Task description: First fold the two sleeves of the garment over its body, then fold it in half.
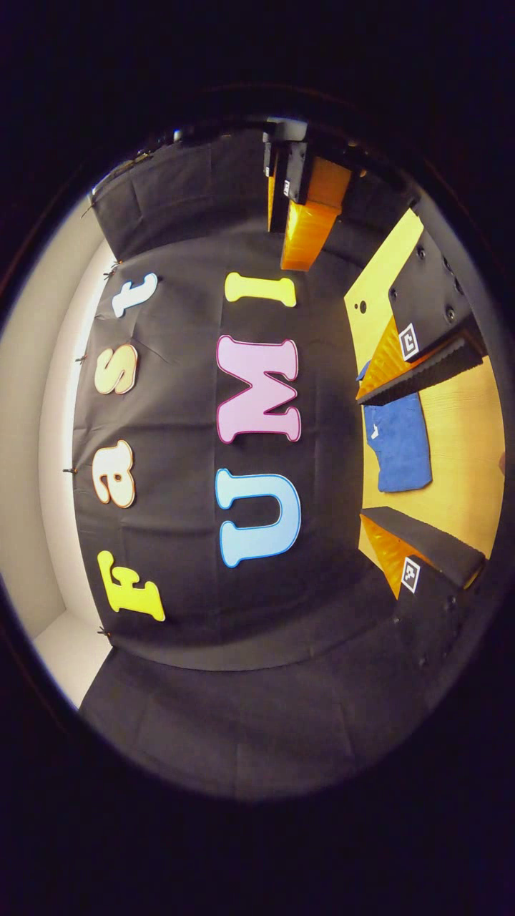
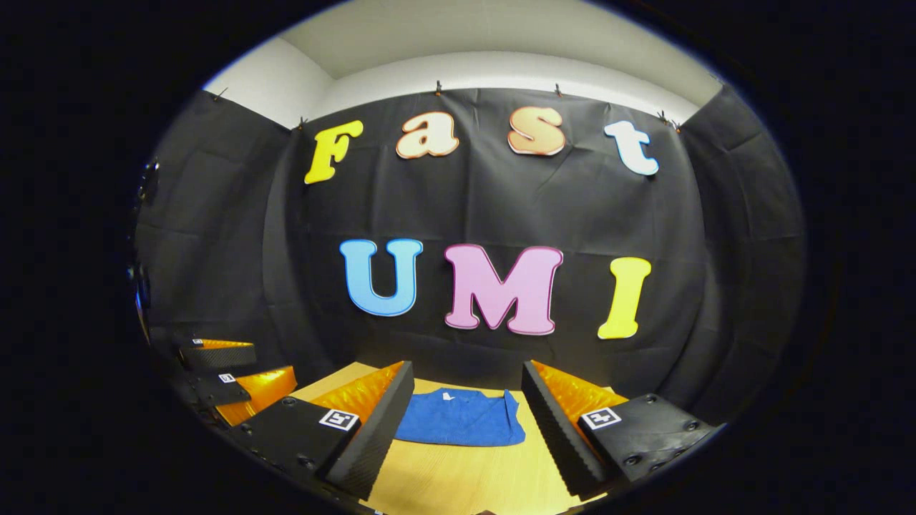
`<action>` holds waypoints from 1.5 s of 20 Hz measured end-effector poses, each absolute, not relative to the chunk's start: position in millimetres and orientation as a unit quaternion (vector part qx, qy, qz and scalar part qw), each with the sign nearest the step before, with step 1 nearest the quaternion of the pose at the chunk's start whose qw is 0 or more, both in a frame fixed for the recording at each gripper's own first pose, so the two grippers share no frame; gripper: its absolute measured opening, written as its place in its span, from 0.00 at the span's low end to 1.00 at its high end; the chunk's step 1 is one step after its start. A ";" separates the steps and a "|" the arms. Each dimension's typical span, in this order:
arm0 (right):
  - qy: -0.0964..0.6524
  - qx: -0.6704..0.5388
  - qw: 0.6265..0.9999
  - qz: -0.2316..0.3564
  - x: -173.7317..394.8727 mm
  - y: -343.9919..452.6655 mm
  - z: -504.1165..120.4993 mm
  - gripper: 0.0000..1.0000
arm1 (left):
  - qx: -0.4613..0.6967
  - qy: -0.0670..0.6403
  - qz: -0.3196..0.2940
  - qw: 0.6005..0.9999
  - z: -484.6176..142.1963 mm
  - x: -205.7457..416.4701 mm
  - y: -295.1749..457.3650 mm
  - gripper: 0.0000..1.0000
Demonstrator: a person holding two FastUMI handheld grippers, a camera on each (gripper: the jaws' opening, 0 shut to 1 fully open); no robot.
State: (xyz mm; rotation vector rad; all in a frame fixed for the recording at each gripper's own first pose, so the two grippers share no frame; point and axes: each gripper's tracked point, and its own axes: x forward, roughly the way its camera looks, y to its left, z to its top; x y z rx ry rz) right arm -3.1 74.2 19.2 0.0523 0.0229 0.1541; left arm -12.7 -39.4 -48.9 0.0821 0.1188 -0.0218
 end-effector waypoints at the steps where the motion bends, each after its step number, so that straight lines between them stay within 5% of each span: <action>1: 0.003 0.030 0.997 0.076 -10.4 73.1 26.8 0.95 | 0.039 0.052 -0.010 0.998 -44.1 -19.6 -40.9 0.82; 3: -0.009 0.034 0.997 0.073 -24.3 69.3 35.8 0.84 | 0.028 0.053 -0.005 0.998 -42.4 -32.0 -42.5 0.81; 4: -0.009 0.033 0.996 0.078 -26.9 70.4 37.3 0.94 | 0.021 0.054 -0.003 0.998 -41.1 -36.6 -42.9 0.82; 17: -0.045 0.002 0.994 0.104 -38.0 39.8 64.4 1.00 | -0.006 0.043 0.035 0.998 -22.8 -39.1 -51.4 0.80; 30: -0.053 0.011 0.992 0.115 -23.7 64.5 68.1 0.95 | -0.005 0.016 0.023 1.000 -7.2 -36.5 -34.5 0.82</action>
